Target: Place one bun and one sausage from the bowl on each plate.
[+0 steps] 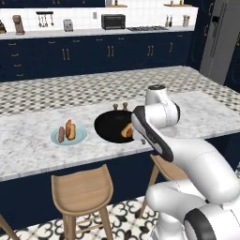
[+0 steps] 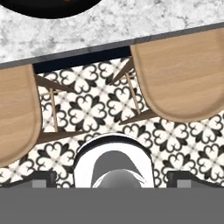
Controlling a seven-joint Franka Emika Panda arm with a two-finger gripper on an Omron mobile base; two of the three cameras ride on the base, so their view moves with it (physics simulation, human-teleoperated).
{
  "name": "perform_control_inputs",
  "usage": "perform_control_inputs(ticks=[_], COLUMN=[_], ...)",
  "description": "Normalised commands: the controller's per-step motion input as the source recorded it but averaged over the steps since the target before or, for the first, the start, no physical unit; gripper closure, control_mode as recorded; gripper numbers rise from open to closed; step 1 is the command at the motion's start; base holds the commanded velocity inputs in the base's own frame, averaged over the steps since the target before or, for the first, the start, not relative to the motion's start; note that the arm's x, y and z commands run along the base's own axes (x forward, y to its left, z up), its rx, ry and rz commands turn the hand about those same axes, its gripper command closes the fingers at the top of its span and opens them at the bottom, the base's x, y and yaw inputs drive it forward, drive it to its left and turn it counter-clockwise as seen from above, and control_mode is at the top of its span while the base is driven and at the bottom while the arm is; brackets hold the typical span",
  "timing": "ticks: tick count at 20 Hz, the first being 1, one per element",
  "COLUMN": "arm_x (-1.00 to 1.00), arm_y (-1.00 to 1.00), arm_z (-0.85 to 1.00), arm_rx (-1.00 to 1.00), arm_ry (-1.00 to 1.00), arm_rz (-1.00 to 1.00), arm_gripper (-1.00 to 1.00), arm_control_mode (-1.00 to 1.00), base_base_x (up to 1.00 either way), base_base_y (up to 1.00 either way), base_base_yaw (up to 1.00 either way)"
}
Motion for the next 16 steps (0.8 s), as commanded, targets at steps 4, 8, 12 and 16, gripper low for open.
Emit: perform_control_inputs(ticks=[4,8,12,16], arm_x=[0.92,1.0,1.0,1.0], arm_y=[0.48,0.2,0.01,0.0], arm_z=[0.73,0.36,-0.21,-0.63], arm_rx=[-0.19,-0.1,0.15,0.14], arm_ry=[-0.09,0.04,0.02,0.0], arm_rz=[0.01,-0.08,-0.21,-0.16], arm_gripper=[-1.0,-1.0,-1.0,-1.0], arm_control_mode=[-1.0,-1.0,-1.0,-1.0], base_base_x=[0.0,0.0,0.0,0.0], base_base_y=[0.0,0.0,0.0,0.0], base_base_yaw=[0.0,0.0,0.0,0.0])
